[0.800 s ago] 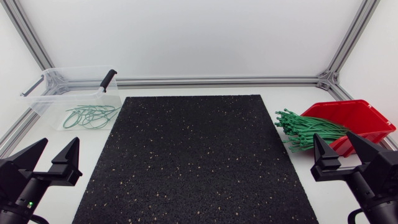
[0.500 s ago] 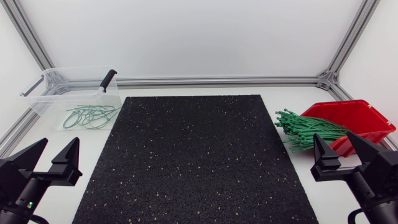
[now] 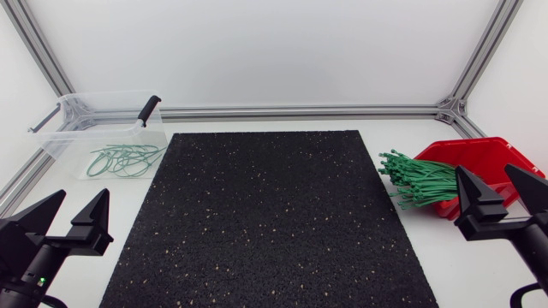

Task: Take a green cable tie from the red box, thread the tail through the head to close it, then place it in the transparent bin on the left.

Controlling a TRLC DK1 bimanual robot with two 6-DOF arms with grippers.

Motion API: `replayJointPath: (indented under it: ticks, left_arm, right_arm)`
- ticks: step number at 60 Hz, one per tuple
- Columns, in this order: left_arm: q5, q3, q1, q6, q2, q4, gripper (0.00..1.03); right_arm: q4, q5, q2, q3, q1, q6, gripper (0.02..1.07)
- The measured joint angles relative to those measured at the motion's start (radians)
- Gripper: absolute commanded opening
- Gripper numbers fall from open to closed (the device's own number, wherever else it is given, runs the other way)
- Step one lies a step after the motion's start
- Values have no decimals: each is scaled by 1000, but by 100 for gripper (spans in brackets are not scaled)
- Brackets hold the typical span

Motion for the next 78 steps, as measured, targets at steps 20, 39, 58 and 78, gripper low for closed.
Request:
replayJointPath:
  ticks: [20, 39, 58, 78]
  left_arm:
    - [0, 0, 0, 0, 0, 0, 99]
    - [0, 0, 0, 0, 0, 0, 99]
    - [0, 0, 0, 0, 0, 0, 99]
    - [0, 0, 0, 0, 0, 0, 99]
  right_arm:
    - [-117, -32, 276, 346, 11, 0, 99]
    - [-398, -283, 668, 704, -128, -165, 103]
    - [-758, -551, 1178, 1006, -385, -459, 103]
    - [-1013, -488, 1419, 1140, -390, -808, 102]
